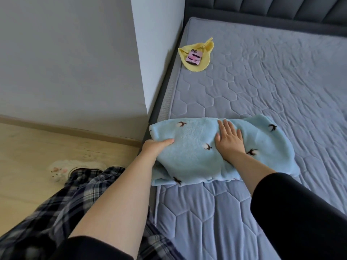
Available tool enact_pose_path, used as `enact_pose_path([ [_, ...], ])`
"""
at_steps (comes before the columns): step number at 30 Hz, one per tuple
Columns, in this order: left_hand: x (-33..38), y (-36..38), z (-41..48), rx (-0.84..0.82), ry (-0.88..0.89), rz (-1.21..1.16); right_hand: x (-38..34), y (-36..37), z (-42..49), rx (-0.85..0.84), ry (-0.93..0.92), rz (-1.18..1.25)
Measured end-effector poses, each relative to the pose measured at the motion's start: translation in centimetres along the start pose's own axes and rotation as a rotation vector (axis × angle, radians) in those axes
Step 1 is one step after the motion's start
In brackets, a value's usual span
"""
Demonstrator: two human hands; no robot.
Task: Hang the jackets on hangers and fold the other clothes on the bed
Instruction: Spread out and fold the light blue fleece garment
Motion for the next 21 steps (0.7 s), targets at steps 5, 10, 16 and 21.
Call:
enact_pose_path([
  [5, 0.8, -0.5, -1.7, -0.179, 0.010, -0.031, -1.2, -2.5, 0.6, -0.072, 0.145, 0.358],
  [10, 2.4, -3.6, -2.3, 0.029, 0.124, -0.030, -5.8, -6.4, -0.6, 0.081, 0.186, 0.913],
  [16, 0.9, -8.7, -2.1, 0.184, 0.091, -0.071, -16.5, -8.2, -1.2, 0.089, -0.038, 1.368],
  [21, -1.2, -12.0, -1.5, 0.307, 0.059, -0.106, -18.1, -2.5, -2.1, 0.045, -0.030, 1.236],
])
Point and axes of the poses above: each hand's wrist, its own z-axis towards the middle knuckle, its own y-axis out of the palm, x = y × z, the point moved 3 cm from there along z, towards the middle knuckle, and after that the axes turned 11 degrees about z, right-handed, at the moved point
